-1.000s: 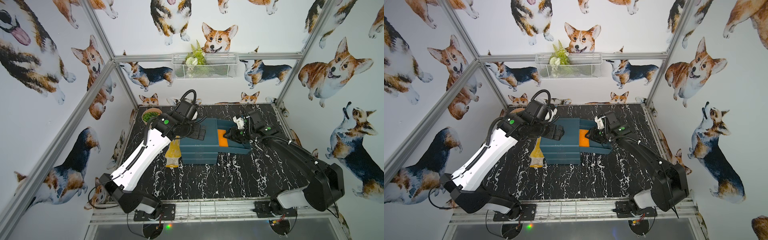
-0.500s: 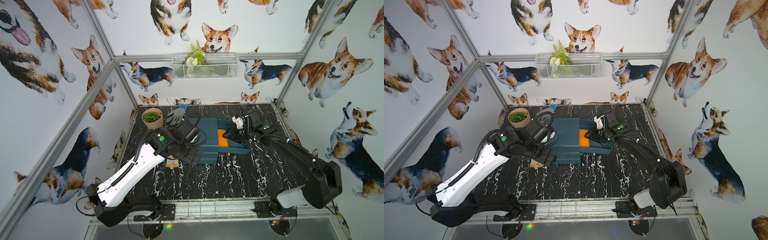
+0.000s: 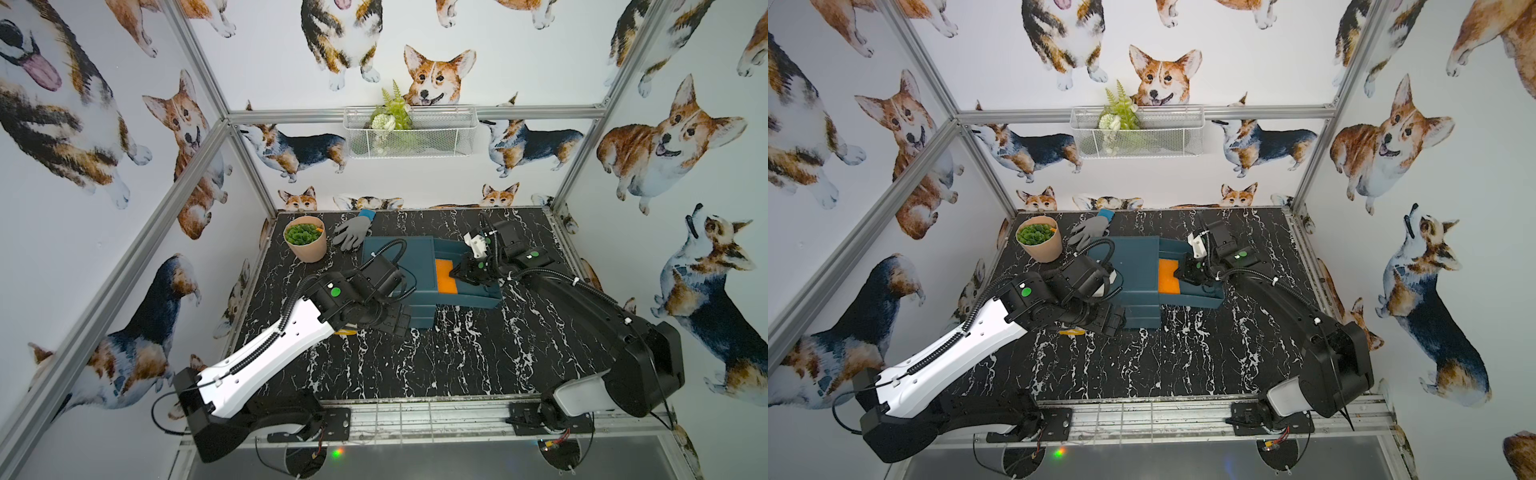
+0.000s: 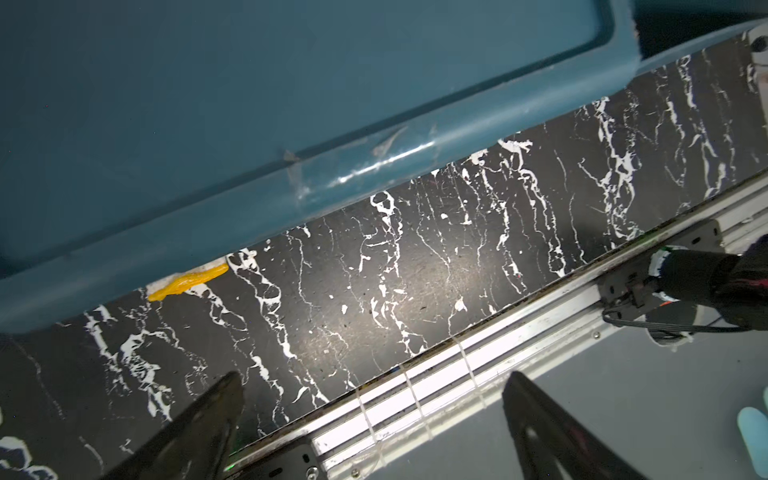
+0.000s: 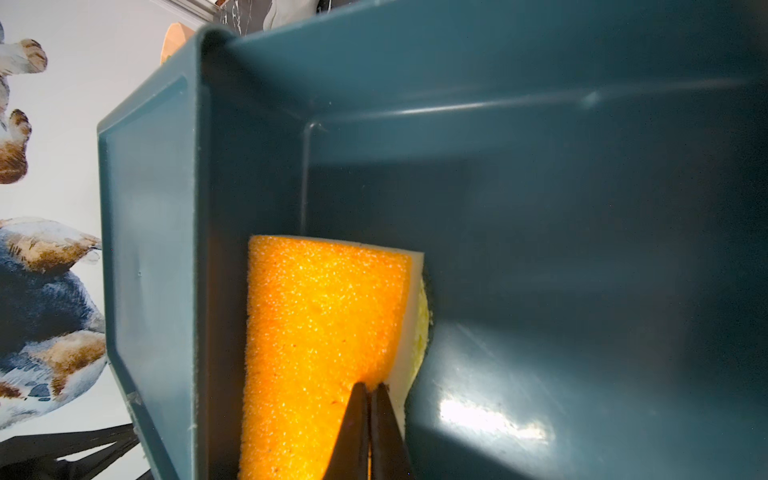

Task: Take the sponge out of the drawer
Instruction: Pick up the sponge from the drawer, then move the storage box to the center of the board.

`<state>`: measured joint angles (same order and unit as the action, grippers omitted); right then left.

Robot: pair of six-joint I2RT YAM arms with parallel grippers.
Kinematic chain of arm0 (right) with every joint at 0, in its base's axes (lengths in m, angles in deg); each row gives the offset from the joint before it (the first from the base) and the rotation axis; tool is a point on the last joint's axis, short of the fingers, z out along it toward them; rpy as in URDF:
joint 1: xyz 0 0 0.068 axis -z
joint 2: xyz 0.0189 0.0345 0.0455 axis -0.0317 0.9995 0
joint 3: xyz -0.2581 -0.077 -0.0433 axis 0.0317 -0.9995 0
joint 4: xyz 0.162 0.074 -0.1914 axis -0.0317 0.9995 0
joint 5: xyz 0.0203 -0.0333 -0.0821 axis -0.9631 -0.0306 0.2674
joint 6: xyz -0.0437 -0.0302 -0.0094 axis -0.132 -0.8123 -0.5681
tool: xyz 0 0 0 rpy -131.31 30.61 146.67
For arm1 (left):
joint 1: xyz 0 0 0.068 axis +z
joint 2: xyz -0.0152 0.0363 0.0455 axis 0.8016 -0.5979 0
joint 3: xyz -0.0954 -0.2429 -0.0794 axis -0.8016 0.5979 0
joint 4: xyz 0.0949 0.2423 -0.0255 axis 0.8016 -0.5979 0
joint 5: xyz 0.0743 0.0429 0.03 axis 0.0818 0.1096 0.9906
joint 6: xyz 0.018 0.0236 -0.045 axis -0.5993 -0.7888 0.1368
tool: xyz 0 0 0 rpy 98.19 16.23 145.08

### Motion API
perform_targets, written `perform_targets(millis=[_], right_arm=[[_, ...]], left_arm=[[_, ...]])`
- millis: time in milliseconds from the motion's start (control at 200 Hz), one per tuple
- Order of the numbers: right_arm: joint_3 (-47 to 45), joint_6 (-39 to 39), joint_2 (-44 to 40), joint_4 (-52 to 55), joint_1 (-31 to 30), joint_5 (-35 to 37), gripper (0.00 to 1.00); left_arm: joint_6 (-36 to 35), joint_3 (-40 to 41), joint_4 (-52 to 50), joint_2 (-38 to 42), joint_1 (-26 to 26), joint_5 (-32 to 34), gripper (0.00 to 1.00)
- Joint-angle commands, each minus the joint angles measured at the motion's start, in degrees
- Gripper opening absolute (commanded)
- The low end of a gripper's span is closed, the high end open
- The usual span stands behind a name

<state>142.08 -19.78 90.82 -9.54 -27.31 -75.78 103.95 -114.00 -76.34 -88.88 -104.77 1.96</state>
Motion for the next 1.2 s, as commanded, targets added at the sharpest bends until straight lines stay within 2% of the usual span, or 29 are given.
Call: perform_targets(millis=[0, 205, 405, 631, 826, 996, 1191], right_arm=[[0.8, -2.0, -1.5, 2.1, 0.0, 4.2, 0.00], [3.1, -4.0, -2.9, 4.5, 0.0, 7.5, 0.00], [6.2, -7.2, -5.0, 11.3, 2.0, 15.3, 0.00], [6.7, -7.5, -10.0, 12.6, 7.4, 14.6, 0.00], [10.0, -9.7, -11.8, 16.2, 8.1, 16.0, 0.00], [11.8, -10.2, -13.1, 17.8, 8.2, 16.5, 0.00], [12.5, -10.3, -14.6, 18.9, 8.5, 17.7, 0.00]], left_arm=[[3.3, 1.6, 5.2, 0.8, -0.2, 0.3, 1.00], [5.5, 3.0, 7.2, 1.1, -0.4, 0.4, 1.00], [8.6, 2.4, 7.8, -1.6, -5.2, 4.5, 1.00], [10.7, 2.3, 12.5, -5.1, -8.1, 4.5, 1.00], [11.4, 2.3, 16.8, -6.6, -8.3, 5.6, 1.00], [12.4, 1.8, 17.2, -7.8, -8.4, 9.5, 1.00], [9.3, -1.3, 15.9, -10.5, -8.1, 12.8, 1.00]])
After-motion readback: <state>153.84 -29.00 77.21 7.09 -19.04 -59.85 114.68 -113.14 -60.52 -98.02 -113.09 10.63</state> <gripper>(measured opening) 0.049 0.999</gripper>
